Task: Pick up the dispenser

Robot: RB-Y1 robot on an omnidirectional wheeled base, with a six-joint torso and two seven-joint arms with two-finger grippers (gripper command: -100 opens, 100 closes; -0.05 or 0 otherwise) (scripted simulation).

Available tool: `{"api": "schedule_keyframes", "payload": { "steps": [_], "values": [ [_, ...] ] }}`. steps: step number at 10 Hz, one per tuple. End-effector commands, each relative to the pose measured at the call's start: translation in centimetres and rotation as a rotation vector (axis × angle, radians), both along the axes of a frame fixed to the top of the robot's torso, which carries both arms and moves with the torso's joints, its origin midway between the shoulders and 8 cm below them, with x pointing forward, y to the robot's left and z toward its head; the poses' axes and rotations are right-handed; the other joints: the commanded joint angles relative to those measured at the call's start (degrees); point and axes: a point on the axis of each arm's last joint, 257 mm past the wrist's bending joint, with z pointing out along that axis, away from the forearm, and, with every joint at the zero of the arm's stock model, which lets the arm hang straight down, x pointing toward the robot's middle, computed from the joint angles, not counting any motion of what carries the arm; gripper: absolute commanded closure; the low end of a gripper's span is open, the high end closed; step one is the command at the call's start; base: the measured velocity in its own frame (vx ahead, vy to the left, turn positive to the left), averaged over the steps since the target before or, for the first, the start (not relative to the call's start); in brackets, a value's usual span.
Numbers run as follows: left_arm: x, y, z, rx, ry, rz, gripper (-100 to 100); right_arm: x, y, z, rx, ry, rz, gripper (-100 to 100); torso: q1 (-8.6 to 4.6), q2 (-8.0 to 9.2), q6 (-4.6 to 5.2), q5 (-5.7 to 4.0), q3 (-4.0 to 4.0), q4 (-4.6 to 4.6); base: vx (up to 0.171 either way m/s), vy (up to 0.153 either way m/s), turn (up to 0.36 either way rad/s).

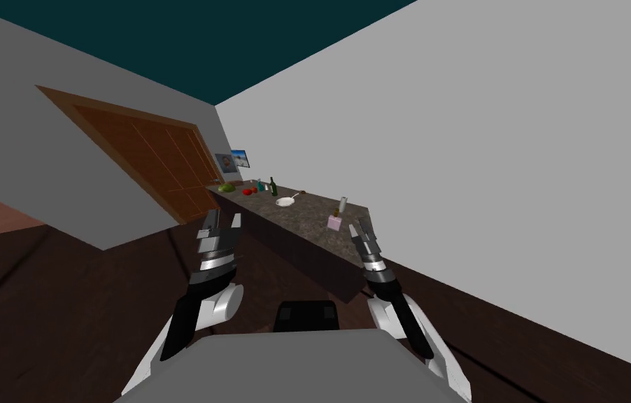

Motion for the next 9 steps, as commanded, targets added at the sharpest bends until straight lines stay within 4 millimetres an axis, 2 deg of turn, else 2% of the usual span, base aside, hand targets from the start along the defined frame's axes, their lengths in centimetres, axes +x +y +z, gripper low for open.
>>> {"api": "schedule_keyframes", "payload": {
  "steps": [1,3,6,7,8,9],
  "values": [
    [0.0,0.0,0.0,0.0,0.0,0.0,0,0.0,0.3,-0.6,-0.028,0.014,0.016,-100,0.0,0.0,0.0,0.0,0.0,0.0,-0.103,-0.093,0.026],
    [0.0,0.0,0.0,0.0,0.0,0.0,0,-0.1,1.2,-2.6,-0.097,0.058,0.053,-100,0.15,-0.13,0.0,0.03,-0.07,-0.03,-0.122,-0.089,0.103],
    [0.0,0.0,0.0,0.0,0.0,0.0,0,-0.3,1.7,-4.1,-0.16,0.088,0.087,-100,0.11,-0.24,0.0,0.02,-0.13,-0.05,-0.079,-0.079,0.074],
    [0.0,0.0,0.0,0.0,0.0,0.0,0,-0.5,2.0,-5.4,-0.201,0.115,0.108,-100,0.19,-0.31,0.02,0.03,-0.17,-0.06,-0.084,-0.075,0.103],
    [0.0,0.0,0.0,0.0,0.0,0.0,0,-0.6,2.1,-5.5,-0.212,0.118,0.113,-100,0.16,-0.27,0.0,0.03,-0.16,-0.06,-0.066,-0.067,0.061],
    [0.0,0.0,0.0,0.0,0.0,0.0,0,-0.8,2.3,-6.9,-0.25,0.146,0.132,-100,0.19,-0.33,0.02,0.03,-0.18,-0.06,-0.065,-0.059,0.113]
  ]
}}
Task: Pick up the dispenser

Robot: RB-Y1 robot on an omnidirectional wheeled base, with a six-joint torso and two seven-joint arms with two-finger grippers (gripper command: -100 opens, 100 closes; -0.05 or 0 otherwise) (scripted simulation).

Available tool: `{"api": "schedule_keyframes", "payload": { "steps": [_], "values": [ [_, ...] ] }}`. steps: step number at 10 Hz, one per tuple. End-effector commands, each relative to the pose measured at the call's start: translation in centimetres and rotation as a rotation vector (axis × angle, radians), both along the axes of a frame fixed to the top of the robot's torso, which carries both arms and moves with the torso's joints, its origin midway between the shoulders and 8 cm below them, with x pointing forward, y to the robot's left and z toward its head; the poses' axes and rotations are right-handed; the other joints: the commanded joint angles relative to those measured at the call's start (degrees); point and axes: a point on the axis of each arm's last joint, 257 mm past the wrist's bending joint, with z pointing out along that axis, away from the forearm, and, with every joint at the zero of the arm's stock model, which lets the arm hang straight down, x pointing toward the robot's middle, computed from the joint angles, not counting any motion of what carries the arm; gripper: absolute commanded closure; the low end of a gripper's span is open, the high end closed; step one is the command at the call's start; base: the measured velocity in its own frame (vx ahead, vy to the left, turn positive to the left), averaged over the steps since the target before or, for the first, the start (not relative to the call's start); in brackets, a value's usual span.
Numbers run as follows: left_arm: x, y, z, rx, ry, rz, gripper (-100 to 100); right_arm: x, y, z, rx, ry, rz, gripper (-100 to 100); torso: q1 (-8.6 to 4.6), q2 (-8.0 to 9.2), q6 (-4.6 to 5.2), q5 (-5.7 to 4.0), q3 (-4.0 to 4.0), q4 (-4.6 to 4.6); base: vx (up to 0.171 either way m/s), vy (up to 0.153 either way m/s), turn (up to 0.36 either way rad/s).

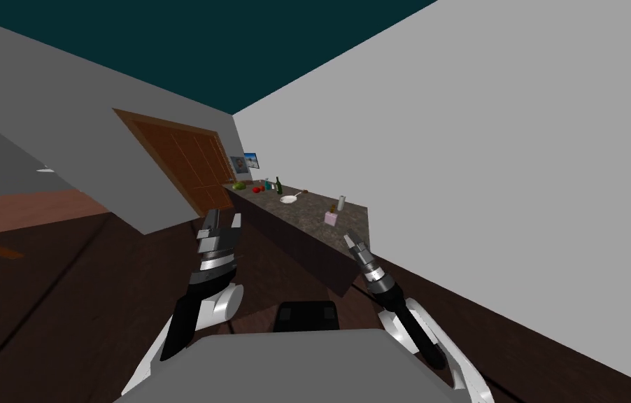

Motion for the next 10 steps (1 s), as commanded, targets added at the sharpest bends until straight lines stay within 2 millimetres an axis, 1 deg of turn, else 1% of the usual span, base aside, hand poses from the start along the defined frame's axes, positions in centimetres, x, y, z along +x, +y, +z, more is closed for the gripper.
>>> {"api": "schedule_keyframes", "payload": {
  "steps": [1,2,3,4,5,6,7,8,10],
  "values": [
    [0.0,0.0,0.0,0.0,0.0,0.0,0,0.0,0.1,-0.8,-0.036,0.017,0.02,-100,0.0,0.0,0.0,0.0,0.0,0.0,-0.061,-0.058,0.057],
    [0.0,0.0,0.0,0.0,0.0,0.0,0,-0.3,0.2,-2.4,-0.076,0.047,0.038,-100,0.01,-0.03,0.01,0.0,-0.02,0.0,-0.086,-0.058,0.104],
    [0.0,0.0,0.0,0.0,0.0,0.0,0,-0.4,0.2,-2.6,-0.094,0.051,0.049,-100,0.01,0.03,0.0,0.0,0.02,0.01,-0.079,-0.066,0.072],
    [0.0,0.0,0.0,0.0,0.0,0.0,0,-0.8,0.1,-4.2,-0.133,0.082,0.066,-100,-0.02,0.02,0.02,0.0,0.02,0.01,-0.087,-0.085,0.139],
    [0.0,0.0,0.0,0.0,0.0,0.0,0,-0.9,0.2,-4.4,-0.156,0.087,0.079,-100,-0.09,0.05,0.0,-0.02,0.03,0.01,-0.058,-0.064,0.071],
    [0.0,0.0,0.0,0.0,0.0,0.0,0,-1.3,-0.1,-6.1,-0.192,0.119,0.094,-100,-0.03,-0.04,0.02,-0.01,-0.01,0.0,-0.062,-0.053,0.126],
    [0.0,0.0,0.0,0.0,0.0,0.0,0,-1.5,-0.1,-6.4,-0.217,0.125,0.109,-100,0.0,-0.04,0.0,0.0,-0.02,-0.01,-0.051,-0.051,0.065],
    [0.0,0.0,0.0,0.0,0.0,0.0,0,-2.0,-0.5,-8.1,-0.253,0.159,0.123,-100,0.02,-0.09,0.02,0.0,-0.04,-0.01,-0.052,-0.072,0.144],
    [0.0,0.0,0.0,0.0,0.0,0.0,0,-2.2,-0.6,-8.4,-0.286,0.166,0.142,-100,-0.02,-0.12,0.03,-0.01,-0.06,-0.02,-0.033,-0.043,0.025]
  ]
}}
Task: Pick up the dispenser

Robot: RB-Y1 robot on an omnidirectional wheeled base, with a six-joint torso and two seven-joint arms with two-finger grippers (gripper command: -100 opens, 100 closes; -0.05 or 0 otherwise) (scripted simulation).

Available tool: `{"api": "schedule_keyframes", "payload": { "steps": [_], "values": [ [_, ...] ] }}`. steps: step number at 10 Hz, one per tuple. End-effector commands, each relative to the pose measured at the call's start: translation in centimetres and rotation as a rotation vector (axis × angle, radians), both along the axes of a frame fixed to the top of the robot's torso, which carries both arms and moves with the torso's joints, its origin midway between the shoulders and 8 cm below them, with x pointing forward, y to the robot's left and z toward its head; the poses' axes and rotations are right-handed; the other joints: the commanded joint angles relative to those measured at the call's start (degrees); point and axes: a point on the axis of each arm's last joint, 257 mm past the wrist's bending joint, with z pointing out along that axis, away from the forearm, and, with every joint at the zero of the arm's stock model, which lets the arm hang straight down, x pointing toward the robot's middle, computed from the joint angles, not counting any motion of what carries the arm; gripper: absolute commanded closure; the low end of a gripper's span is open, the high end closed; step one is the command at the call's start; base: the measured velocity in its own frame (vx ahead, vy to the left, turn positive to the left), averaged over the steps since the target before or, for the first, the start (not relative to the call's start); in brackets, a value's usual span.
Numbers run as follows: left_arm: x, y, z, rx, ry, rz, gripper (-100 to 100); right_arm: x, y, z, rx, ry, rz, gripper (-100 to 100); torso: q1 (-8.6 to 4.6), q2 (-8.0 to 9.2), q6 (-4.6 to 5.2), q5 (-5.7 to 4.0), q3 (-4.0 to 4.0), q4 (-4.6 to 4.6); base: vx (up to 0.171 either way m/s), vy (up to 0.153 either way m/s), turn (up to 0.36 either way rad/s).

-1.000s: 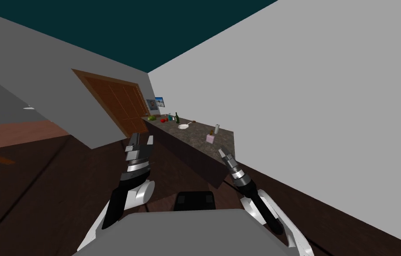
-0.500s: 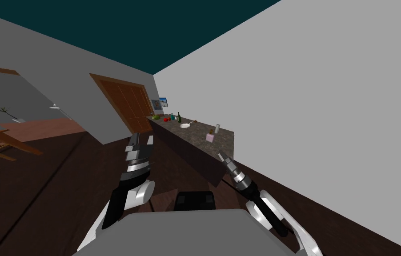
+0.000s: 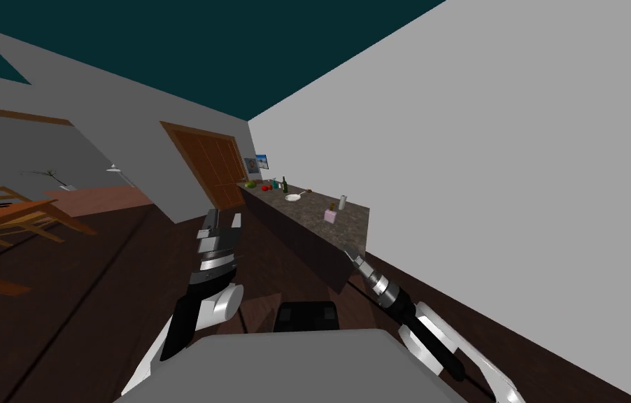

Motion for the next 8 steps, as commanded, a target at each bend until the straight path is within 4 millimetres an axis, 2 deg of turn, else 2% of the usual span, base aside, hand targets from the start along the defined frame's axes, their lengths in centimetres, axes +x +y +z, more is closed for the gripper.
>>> {"api": "schedule_keyframes", "payload": {
  "steps": [1,2,3,5,6,7,8],
  "values": [
    [0.0,0.0,0.0,0.0,0.0,0.0,0,-0.6,-0.7,-1.9,-0.052,0.039,0.021,-100,0.0,0.0,0.0,0.0,0.0,0.0,-0.038,-0.022,0.148],
    [0.0,0.0,0.0,0.0,0.0,0.0,0,-0.8,-0.8,-2.1,-0.074,0.044,0.035,-100,0.02,0.03,-0.04,0.01,0.01,0.0,-0.036,-0.035,0.084],
    [0.0,0.0,0.0,0.0,0.0,0.0,0,-1.4,-1.5,-3.9,-0.112,0.08,0.046,-100,-0.01,0.01,-0.01,0.0,0.01,0.0,-0.037,-0.049,0.124],
    [0.0,0.0,0.0,0.0,0.0,0.0,0,-1.7,-1.8,-4.2,-0.149,0.089,0.07,-100,-0.07,0.02,0.0,-0.01,0.01,0.0,-0.029,-0.036,0.036],
    [0.0,0.0,0.0,0.0,0.0,0.0,0,-2.5,-2.8,-6.0,-0.194,0.128,0.085,-100,0.0,-0.03,0.0,0.0,-0.02,-0.01,-0.021,-0.029,0.161],
    [0.0,0.0,0.0,0.0,0.0,0.0,0,-2.7,-3.0,-6.2,-0.216,0.133,0.099,-100,-0.02,-0.04,-0.03,0.0,-0.03,-0.01,-0.023,-0.033,0.081],
    [0.0,0.0,0.0,0.0,0.0,0.0,0,-3.5,-4.2,-7.9,-0.255,0.171,0.11,-100,-0.01,-0.05,-0.01,0.0,-0.03,-0.01,-0.026,-0.043,0.144]
  ]
}}
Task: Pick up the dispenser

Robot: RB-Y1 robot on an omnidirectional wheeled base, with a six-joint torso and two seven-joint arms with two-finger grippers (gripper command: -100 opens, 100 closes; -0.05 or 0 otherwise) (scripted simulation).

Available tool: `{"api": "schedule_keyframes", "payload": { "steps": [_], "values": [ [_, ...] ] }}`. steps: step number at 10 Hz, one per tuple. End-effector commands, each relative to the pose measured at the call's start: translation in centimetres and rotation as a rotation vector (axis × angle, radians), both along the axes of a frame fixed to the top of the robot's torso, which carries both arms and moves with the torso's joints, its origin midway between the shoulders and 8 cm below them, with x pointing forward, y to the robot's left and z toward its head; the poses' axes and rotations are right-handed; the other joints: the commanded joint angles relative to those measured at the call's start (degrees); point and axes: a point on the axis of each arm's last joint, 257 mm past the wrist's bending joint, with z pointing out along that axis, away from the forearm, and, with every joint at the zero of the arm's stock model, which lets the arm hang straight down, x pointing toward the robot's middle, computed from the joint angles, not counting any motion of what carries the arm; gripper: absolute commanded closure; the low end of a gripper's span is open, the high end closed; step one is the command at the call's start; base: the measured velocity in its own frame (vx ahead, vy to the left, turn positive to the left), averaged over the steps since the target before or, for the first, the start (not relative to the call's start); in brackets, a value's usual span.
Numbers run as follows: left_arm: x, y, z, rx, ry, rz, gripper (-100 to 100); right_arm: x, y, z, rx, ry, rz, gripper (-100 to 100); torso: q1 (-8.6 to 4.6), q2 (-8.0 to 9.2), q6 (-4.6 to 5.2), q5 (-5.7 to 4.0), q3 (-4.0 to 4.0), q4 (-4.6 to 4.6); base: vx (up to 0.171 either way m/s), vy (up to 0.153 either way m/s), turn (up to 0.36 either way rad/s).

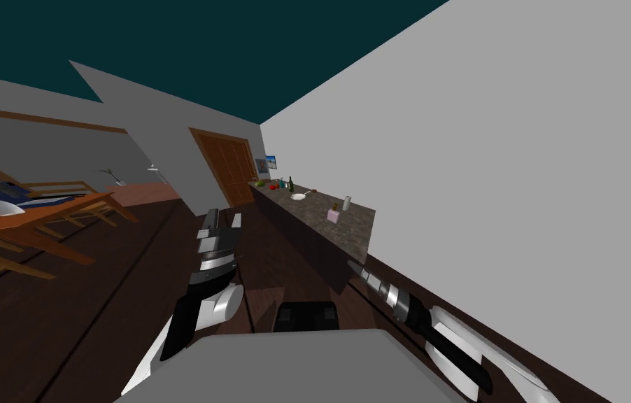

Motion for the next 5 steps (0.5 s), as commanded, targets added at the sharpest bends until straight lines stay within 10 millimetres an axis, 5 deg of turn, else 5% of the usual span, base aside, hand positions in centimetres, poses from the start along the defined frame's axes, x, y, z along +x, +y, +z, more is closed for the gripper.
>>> {"api": "schedule_keyframes", "payload": {
  "steps": [1,5],
  "values": [
    [0.0,0.0,0.0,0.0,0.0,0.0,0,-0.5,-0.8,-1.0,-0.047,0.025,0.024,-100,0.0,0.0,0.0,0.0,0.0,0.0,-0.019,-0.04,0.076],
    [0.0,0.0,0.0,0.0,0.0,0.0,0,-1.7,-2.8,-2.8,-0.137,0.077,0.068,-100,0.08,-0.09,0.02,0.02,-0.05,-0.01,-0.006,-0.017,0.055]
  ]
}}
